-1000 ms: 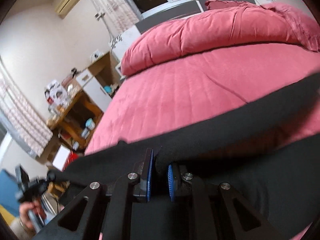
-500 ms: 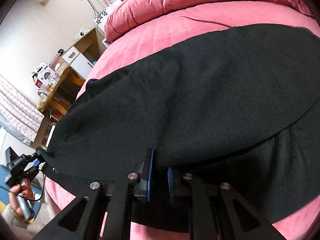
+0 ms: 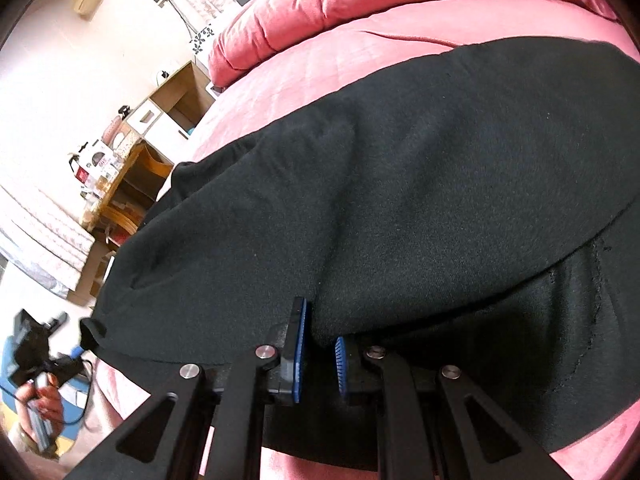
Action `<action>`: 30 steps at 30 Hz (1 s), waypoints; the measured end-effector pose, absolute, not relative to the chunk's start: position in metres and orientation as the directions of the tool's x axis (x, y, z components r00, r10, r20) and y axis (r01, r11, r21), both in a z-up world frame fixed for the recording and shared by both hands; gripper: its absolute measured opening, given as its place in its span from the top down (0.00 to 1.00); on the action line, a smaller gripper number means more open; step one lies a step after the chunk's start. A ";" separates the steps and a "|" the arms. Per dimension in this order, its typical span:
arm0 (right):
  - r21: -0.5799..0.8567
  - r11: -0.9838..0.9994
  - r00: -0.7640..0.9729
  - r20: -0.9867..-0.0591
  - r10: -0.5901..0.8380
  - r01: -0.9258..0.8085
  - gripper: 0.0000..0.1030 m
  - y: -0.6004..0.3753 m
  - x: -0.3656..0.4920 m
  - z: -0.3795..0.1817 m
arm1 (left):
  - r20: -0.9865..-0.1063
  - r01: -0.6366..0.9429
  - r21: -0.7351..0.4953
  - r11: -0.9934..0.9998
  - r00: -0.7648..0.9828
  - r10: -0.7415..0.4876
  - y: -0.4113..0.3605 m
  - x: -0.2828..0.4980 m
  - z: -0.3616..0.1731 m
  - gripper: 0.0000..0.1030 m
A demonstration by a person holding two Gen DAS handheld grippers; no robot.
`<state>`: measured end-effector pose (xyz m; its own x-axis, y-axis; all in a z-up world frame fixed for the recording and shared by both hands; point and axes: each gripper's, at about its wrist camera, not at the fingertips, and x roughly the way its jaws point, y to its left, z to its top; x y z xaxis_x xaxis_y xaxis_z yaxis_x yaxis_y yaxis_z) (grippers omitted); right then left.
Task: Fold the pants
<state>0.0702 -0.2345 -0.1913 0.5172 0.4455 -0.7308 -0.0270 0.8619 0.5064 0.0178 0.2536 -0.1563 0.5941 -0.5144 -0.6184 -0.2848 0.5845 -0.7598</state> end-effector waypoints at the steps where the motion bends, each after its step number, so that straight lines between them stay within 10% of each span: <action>1: 0.525 0.851 0.516 -0.724 0.458 -0.018 0.87 -0.240 0.070 -0.192 | -0.623 -0.294 -0.758 0.583 0.591 -0.512 0.252 0.018 -0.157 0.38; 5: 0.580 0.814 0.530 -0.697 0.484 0.020 0.87 -0.255 0.072 -0.193 | -0.603 -0.301 -0.777 0.553 0.610 -0.514 0.255 0.020 -0.156 0.43; 8: 0.593 0.805 0.531 -0.693 0.487 0.035 0.87 -0.260 0.075 -0.195 | -0.637 -0.340 -0.746 0.573 0.615 -0.465 0.262 0.022 -0.159 0.85; 20: 0.490 0.855 0.582 -0.651 0.488 -0.168 0.91 -0.255 0.052 -0.119 | -0.642 -0.281 -0.670 0.687 0.685 -0.345 0.298 0.020 -0.098 0.96; 30: 0.451 0.887 0.420 -0.788 0.450 -0.102 0.91 -0.255 0.052 -0.172 | -0.814 -0.312 -0.505 0.805 0.482 -0.323 0.285 0.014 -0.163 0.96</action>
<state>0.0522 -0.2553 -0.1720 0.4200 0.4497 -0.7883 -0.1023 0.8865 0.4512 0.0141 0.2847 -0.1626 0.4824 -0.3232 -0.8141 -0.3125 0.8048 -0.5047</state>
